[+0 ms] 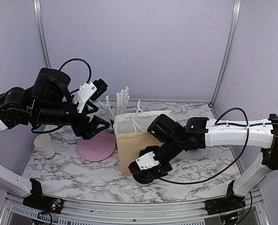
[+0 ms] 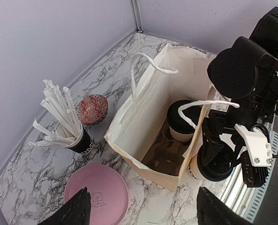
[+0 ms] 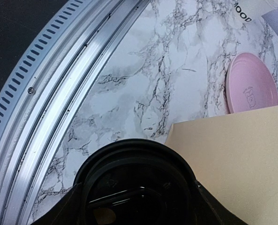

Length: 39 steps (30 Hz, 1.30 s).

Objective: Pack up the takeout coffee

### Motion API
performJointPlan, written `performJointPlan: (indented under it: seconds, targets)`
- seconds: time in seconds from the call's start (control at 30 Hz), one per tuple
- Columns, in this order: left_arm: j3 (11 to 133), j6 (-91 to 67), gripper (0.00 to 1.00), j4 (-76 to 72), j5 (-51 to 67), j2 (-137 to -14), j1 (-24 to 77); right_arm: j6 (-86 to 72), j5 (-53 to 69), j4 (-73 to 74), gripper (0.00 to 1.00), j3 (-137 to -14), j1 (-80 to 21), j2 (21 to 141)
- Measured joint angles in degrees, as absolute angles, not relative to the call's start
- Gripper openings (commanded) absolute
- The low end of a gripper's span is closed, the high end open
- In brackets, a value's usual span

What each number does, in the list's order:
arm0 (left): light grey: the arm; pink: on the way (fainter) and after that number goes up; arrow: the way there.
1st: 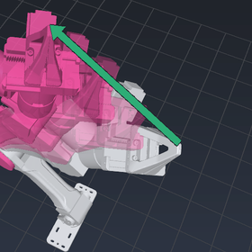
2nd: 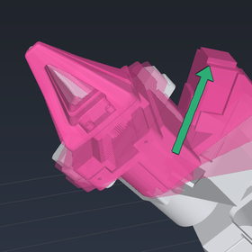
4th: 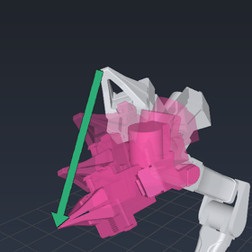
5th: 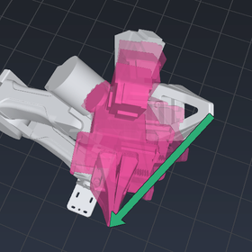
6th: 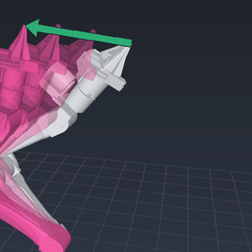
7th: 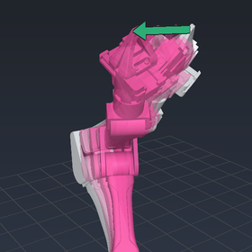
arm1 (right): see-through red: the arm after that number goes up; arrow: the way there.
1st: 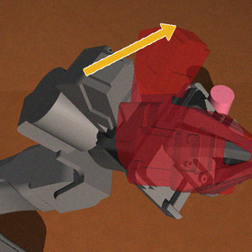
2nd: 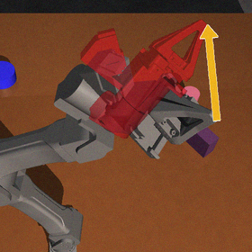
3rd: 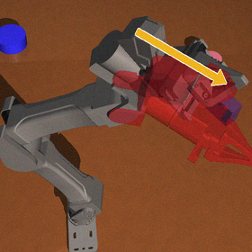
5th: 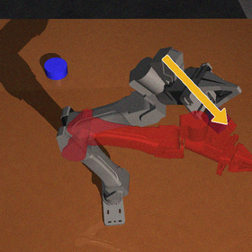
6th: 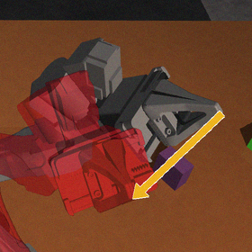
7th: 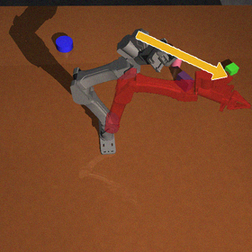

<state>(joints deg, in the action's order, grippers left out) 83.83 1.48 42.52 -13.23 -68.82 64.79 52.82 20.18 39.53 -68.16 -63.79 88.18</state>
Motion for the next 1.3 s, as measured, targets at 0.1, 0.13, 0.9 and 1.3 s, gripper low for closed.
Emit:
performJointPlan:
  seconds: [0.1, 0.13, 0.9, 1.3]
  targets:
    - [82.1, 1.4, 0.78, 43.3, -13.4, -67.8, 65.5, 51.3, 18.9, 38.0, 0.6, -69.2, -63.5, 89.6]
    - [81.6, 1.4, 0.78, 43.6, -13.4, -67.5, 65.6, 51.1, 18.8, 37.9, 0.61, -69.4, -63.5, 89.8]
    - [75.6, -1.4, 0.8, 48.2, -9.4, -66.9, 71.0, 51.6, 30.7, 49.2, 0.99, -78.2, -63.7, 97.3]
    - [74.6, 5.1, 0.86, 47.9, -9.3, -77.1, 78.3, 55.9, 39.4, 62.6, 0.99, -79.8, -61.6, 81.6]
